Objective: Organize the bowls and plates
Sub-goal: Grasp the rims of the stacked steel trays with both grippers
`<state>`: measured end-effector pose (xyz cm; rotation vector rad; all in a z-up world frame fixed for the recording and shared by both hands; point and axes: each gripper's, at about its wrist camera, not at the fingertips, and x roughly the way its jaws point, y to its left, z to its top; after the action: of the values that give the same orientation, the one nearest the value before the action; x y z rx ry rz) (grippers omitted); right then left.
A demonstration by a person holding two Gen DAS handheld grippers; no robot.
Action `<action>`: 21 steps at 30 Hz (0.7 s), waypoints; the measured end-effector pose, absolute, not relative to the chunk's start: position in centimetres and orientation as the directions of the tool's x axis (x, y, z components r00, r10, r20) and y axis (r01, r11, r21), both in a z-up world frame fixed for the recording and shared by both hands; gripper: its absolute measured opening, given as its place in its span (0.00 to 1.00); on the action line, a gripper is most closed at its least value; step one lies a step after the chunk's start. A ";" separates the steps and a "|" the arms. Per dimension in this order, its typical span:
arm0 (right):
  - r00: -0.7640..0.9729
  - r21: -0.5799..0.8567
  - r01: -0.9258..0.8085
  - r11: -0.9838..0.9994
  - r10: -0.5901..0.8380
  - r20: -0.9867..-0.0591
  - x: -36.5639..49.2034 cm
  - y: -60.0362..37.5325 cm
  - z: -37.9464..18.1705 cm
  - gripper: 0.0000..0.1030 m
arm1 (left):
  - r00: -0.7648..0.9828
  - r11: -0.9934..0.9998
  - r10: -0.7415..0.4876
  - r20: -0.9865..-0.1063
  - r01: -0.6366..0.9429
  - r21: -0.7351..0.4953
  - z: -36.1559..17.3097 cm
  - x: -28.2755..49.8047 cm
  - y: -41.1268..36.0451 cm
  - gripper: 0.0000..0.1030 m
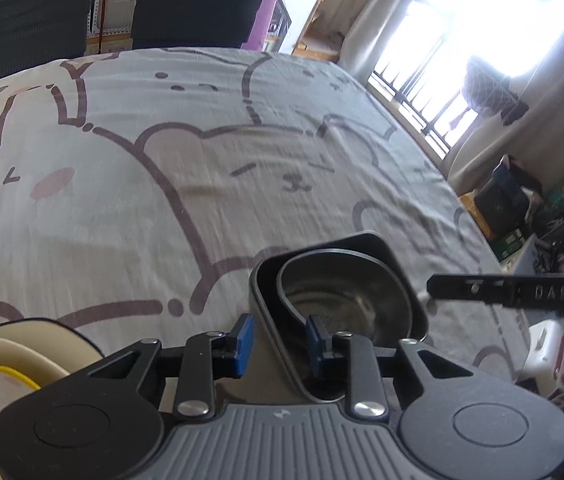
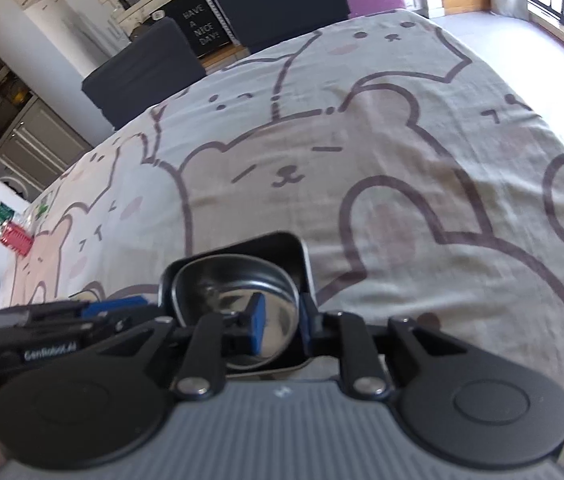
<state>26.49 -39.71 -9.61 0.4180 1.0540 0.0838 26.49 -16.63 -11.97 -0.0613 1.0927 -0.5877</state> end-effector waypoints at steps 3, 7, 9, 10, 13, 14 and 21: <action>0.485 0.362 0.144 0.921 0.253 -0.837 26.6 -39.9 -10.1 0.20 | 0.317 0.852 -0.459 -0.830 0.422 -0.310 -12.3 26.4 -16.6 0.28; 0.456 0.323 0.145 0.935 0.227 -0.861 26.9 -39.6 -10.8 0.13 | 0.310 0.854 -0.449 -0.838 0.427 -0.299 -12.6 26.4 -16.6 0.28; 0.437 0.310 0.135 0.941 0.224 -0.871 27.2 -39.2 -11.1 0.10 | 0.305 0.852 -0.453 -0.838 0.425 -0.305 -12.8 26.4 -16.6 0.28; 0.430 0.302 0.131 0.944 0.220 -0.876 27.3 -39.0 -11.3 0.09 | 0.304 0.851 -0.453 -0.838 0.426 -0.306 -12.8 26.4 -16.6 0.28; 0.420 0.279 0.126 0.952 0.203 -0.885 27.4 -38.7 -11.6 0.07 | 0.302 0.851 -0.453 -0.839 0.428 -0.305 -12.9 26.4 -16.7 0.29; 0.420 0.278 0.127 0.952 0.202 -0.885 27.5 -38.7 -11.6 0.07 | 0.302 0.850 -0.454 -0.838 0.428 -0.306 -13.0 26.4 -16.7 0.29; 0.402 0.272 0.131 0.953 0.200 -0.894 27.8 -38.9 -12.2 0.06 | 0.297 0.848 -0.461 -0.836 0.425 -0.316 -13.3 26.5 -16.6 0.30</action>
<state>27.77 -38.91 -12.18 0.3220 1.1621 0.0440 26.45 -16.61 -13.35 -0.0363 1.1246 -0.5894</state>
